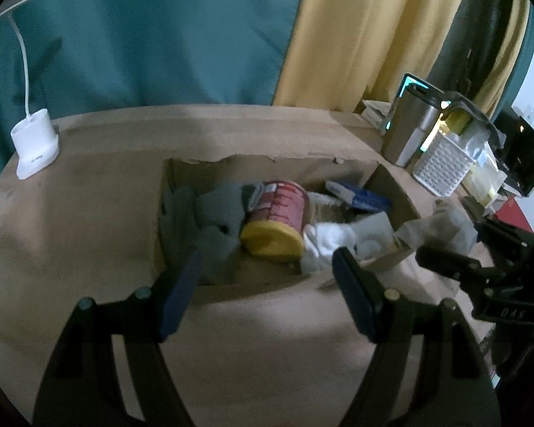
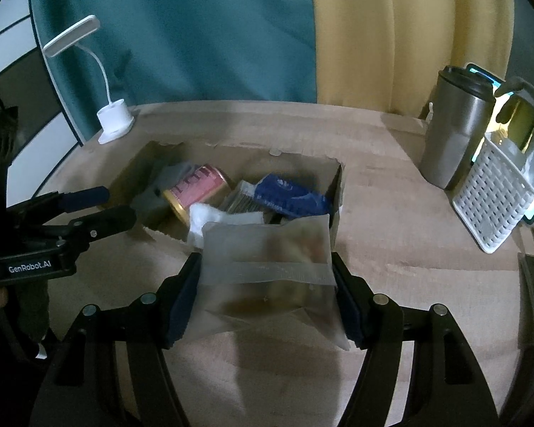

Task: Organize objects

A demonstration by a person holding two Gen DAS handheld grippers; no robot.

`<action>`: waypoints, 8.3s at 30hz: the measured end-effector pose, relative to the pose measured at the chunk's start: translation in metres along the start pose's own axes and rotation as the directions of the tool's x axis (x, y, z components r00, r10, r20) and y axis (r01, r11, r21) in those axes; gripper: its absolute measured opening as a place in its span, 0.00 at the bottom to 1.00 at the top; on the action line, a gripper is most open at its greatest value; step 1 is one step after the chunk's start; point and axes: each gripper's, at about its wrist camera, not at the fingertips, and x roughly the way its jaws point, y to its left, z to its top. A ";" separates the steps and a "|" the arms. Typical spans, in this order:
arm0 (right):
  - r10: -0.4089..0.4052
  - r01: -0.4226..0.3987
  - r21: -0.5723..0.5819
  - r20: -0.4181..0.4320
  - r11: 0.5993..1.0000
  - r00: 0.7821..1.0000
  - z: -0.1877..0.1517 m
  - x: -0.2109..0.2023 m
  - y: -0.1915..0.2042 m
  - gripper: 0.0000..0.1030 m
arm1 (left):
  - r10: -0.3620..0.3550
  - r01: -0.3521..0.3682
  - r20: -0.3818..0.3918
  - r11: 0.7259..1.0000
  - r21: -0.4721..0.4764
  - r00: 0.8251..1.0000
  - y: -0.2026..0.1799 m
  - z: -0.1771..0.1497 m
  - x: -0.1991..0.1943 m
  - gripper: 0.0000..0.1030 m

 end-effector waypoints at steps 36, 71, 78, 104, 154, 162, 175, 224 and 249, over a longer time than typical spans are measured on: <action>-0.012 0.013 0.053 -0.018 0.998 1.000 0.031 0.042 -0.016 0.70 | 0.006 -0.006 -0.018 1.000 -0.029 1.000 0.024 0.019 0.028 0.74; -0.005 0.003 0.060 0.041 0.998 0.999 0.026 0.022 -0.017 0.84 | -0.002 0.002 -0.012 1.000 -0.008 1.000 0.014 0.015 0.015 0.74; -0.004 -0.002 0.101 0.060 0.995 0.998 0.026 0.014 -0.030 0.84 | 0.000 0.000 -0.014 1.000 -0.010 1.000 0.014 0.015 0.016 0.74; 0.040 -0.046 0.072 0.078 0.996 0.996 0.026 0.009 -0.017 0.84 | 0.006 -0.006 -0.003 1.000 -0.015 1.000 0.016 0.012 0.011 0.74; -0.059 0.053 0.074 0.085 0.996 0.995 0.011 0.008 -0.021 0.84 | 0.011 -0.011 0.028 1.000 -0.001 1.000 0.011 0.003 -0.012 0.74; -0.063 0.057 0.063 0.090 0.996 0.994 0.009 0.000 -0.014 0.84 | 0.005 -0.005 0.041 1.000 0.001 0.999 0.009 -0.002 -0.022 0.74; -0.060 0.055 0.045 0.105 0.997 0.993 0.001 -0.013 -0.002 0.84 | 0.003 -0.003 0.054 1.000 0.004 0.999 0.007 -0.012 -0.037 0.74; -0.067 0.064 0.026 0.117 0.998 0.991 -0.058 -0.048 0.027 0.84 | -0.016 0.015 0.070 1.000 0.018 0.997 -0.003 -0.072 -0.074 0.74; -0.063 0.062 0.018 0.126 0.998 0.990 -0.071 -0.059 0.035 0.84 | -0.015 0.013 0.083 1.000 0.021 0.996 -0.006 -0.082 -0.085 0.75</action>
